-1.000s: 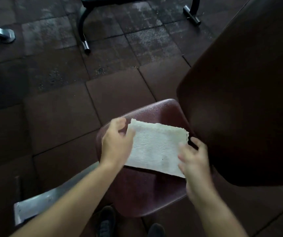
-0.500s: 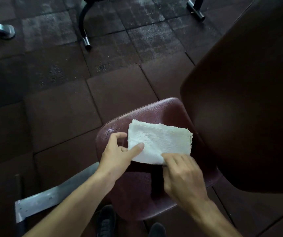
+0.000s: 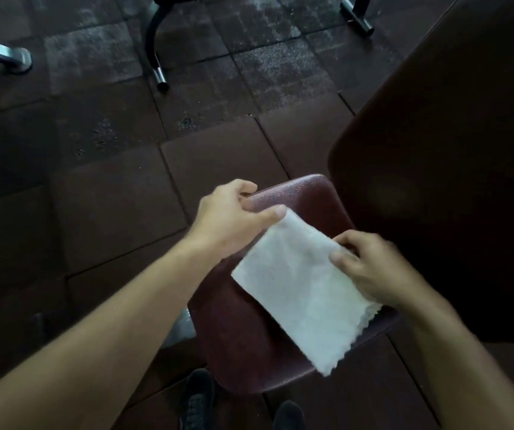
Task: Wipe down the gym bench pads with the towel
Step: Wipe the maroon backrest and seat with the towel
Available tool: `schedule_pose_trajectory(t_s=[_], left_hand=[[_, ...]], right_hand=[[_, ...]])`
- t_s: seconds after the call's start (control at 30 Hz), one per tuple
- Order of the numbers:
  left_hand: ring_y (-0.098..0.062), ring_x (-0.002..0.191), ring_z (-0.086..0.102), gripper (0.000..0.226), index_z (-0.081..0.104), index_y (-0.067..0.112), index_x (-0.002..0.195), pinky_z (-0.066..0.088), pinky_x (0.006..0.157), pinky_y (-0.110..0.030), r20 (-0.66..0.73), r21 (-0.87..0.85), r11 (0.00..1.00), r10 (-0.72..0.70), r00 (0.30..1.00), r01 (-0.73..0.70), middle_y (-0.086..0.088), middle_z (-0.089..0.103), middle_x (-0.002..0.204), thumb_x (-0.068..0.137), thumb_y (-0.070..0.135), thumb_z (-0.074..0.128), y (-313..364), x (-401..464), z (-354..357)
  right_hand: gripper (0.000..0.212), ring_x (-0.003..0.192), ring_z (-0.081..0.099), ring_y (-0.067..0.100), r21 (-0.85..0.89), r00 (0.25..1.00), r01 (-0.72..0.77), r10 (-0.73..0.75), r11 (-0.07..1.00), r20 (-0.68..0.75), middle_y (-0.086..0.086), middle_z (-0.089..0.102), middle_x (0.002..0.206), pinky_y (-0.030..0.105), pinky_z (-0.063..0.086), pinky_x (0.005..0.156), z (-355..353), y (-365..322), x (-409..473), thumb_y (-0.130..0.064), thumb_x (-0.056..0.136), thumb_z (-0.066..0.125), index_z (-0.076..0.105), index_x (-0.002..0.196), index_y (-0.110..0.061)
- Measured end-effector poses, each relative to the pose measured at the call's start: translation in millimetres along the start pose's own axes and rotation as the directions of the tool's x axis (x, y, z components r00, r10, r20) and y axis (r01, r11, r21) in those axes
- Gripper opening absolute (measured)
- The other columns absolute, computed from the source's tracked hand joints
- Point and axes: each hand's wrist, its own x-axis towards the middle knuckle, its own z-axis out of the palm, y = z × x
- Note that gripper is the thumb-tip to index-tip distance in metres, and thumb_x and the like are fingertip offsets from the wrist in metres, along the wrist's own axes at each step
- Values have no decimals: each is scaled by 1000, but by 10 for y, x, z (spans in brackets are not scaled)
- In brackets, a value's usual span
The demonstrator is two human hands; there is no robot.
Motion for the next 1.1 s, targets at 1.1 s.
schedule_pose_trajectory(t_s=[1.1], left_hand=[[-29, 125, 58, 80, 66, 22, 128, 51, 98, -45, 319, 668, 399, 609, 726, -628, -3, 61, 136, 53, 27, 93, -1306, -394, 668]], right_hand=[[41, 100, 64, 25, -729, 737, 227, -603, 646, -305, -7, 70, 104, 50, 46, 92, 938, 826, -433, 1, 72, 60, 69, 102, -25]])
